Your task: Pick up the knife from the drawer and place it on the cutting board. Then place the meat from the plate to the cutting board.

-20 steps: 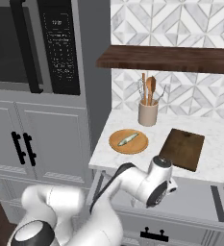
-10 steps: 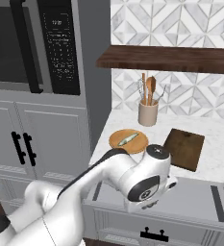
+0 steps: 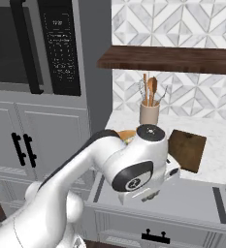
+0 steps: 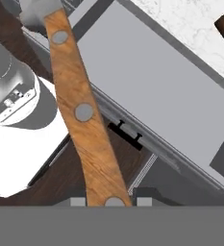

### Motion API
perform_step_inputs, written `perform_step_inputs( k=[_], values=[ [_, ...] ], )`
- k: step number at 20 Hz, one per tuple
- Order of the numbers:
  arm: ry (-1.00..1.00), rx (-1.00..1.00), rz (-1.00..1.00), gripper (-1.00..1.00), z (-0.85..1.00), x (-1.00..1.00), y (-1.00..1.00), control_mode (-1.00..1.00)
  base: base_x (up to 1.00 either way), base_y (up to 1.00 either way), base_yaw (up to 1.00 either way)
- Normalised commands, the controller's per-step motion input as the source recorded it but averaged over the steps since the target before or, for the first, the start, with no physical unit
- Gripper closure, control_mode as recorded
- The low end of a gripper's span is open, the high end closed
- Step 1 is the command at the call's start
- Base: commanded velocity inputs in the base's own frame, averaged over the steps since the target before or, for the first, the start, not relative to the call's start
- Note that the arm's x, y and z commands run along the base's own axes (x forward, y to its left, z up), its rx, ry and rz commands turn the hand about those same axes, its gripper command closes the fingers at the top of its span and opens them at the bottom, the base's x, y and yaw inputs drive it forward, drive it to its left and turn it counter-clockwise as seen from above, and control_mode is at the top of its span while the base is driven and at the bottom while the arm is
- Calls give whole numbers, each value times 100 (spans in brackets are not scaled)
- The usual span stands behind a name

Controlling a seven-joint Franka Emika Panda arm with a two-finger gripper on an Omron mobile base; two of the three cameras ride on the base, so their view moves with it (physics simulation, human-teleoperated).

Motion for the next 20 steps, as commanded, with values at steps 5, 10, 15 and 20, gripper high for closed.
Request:
perform_step_inputs(
  k=[5, 10, 15, 20],
  values=[
    [5, 0, -31, 100, 42, 100, -40, -100, 0, 0, 0],
    [10, 0, -39, 100, 12, 100, -52, -100, 0, 0, 0],
    [4, 0, -45, 100, -9, 100, -51, -100, 0, 0, 0],
    [0, 0, -33, 100, -60, 91, -37, -100, 0, 0, 0]
  ],
)
